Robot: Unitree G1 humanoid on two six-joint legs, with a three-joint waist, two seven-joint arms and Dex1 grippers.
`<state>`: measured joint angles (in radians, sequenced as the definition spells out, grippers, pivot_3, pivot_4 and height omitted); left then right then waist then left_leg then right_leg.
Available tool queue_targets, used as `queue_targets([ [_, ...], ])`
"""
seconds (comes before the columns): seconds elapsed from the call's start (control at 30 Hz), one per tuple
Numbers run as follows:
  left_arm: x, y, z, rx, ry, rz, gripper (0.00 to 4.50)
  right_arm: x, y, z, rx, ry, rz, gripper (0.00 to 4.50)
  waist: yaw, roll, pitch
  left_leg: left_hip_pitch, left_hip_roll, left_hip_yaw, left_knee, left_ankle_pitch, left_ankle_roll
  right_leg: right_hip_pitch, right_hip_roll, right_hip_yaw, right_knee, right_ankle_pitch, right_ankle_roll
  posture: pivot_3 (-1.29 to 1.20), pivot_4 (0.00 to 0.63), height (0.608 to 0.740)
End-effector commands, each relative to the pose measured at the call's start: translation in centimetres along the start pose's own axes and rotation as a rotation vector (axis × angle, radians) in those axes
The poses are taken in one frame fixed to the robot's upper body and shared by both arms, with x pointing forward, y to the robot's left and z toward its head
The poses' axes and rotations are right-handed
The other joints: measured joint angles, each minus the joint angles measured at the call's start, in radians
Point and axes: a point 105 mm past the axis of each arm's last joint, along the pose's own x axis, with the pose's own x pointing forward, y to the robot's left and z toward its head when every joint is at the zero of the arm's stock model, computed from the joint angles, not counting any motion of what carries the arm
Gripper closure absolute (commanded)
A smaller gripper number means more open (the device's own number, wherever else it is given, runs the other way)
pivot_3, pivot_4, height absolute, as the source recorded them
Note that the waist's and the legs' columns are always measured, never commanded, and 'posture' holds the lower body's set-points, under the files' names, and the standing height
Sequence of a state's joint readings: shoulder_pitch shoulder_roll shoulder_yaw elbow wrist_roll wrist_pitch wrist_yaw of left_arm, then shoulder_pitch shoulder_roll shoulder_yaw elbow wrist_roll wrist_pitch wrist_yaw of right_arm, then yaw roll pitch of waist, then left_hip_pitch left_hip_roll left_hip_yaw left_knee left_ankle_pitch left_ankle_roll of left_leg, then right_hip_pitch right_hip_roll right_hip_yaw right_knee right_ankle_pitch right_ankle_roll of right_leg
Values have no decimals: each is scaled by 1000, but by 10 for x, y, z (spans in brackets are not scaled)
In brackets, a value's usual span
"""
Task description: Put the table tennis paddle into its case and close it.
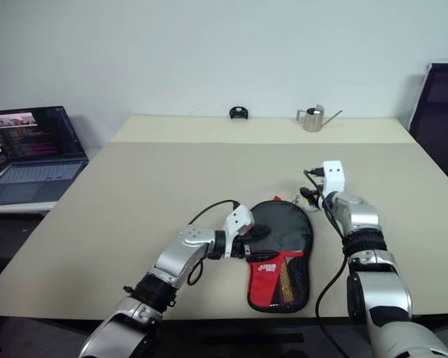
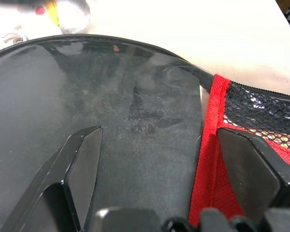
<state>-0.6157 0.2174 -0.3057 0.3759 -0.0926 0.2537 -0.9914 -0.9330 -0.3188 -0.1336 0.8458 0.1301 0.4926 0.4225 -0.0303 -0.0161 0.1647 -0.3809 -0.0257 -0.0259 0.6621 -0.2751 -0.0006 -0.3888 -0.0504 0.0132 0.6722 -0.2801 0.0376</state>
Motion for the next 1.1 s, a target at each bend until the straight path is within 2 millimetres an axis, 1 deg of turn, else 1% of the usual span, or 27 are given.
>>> queue_targets([
  [0.03,-2,-2,-20,-54,61,10,396,1,11,21,-41,-55,48,1380,0,0,0,0,0,0,0,0,0,0,0,0,0,0,0,0,150,740],
  [0.1,-2,-2,-20,-54,61,11,396,2,14,19,-47,-49,65,1380,0,0,0,0,0,0,0,0,0,0,0,0,0,0,0,0,150,740],
  [0.23,-1,-2,-20,-56,61,9,396,1,12,18,-65,-49,54,1380,0,0,0,0,0,0,0,0,0,0,0,0,0,0,0,0,150,740],
  [0.33,0,-3,-20,-55,61,7,396,0,11,18,-61,-57,52,1918,0,0,0,0,0,0,0,0,0,0,0,0,0,0,0,0,150,740],
  [0.5,0,-2,-21,-53,67,10,396,-5,9,13,-83,-31,57,3504,0,0,0,0,0,0,0,0,0,0,0,0,0,0,0,0,150,740],
  [0.53,1,-1,-22,-53,69,12,396,-8,9,14,-88,-30,60,3764,0,0,0,0,0,0,0,0,0,0,0,0,0,0,0,0,150,740],
  [0.6,2,-1,-22,-54,70,14,396,-14,7,15,-103,-26,57,4112,1,0,0,0,0,0,0,0,0,0,0,0,0,0,0,0,150,740],
  [0.63,2,-1,-22,-54,71,15,396,-17,5,15,-110,-24,55,4187,1,0,0,0,0,0,0,0,0,0,0,0,0,0,0,0,150,740],
  [0.83,7,-3,-24,-59,74,4,396,-36,-6,19,-124,-15,32,4200,2,0,0,0,0,0,0,0,0,0,0,0,0,0,0,0,150,740],
  [1.1,8,-2,-31,-48,110,-7,396,-63,-8,10,-129,26,24,4200,5,0,0,0,0,-1,0,0,0,0,0,-1,0,0,0,0,150,740],
])
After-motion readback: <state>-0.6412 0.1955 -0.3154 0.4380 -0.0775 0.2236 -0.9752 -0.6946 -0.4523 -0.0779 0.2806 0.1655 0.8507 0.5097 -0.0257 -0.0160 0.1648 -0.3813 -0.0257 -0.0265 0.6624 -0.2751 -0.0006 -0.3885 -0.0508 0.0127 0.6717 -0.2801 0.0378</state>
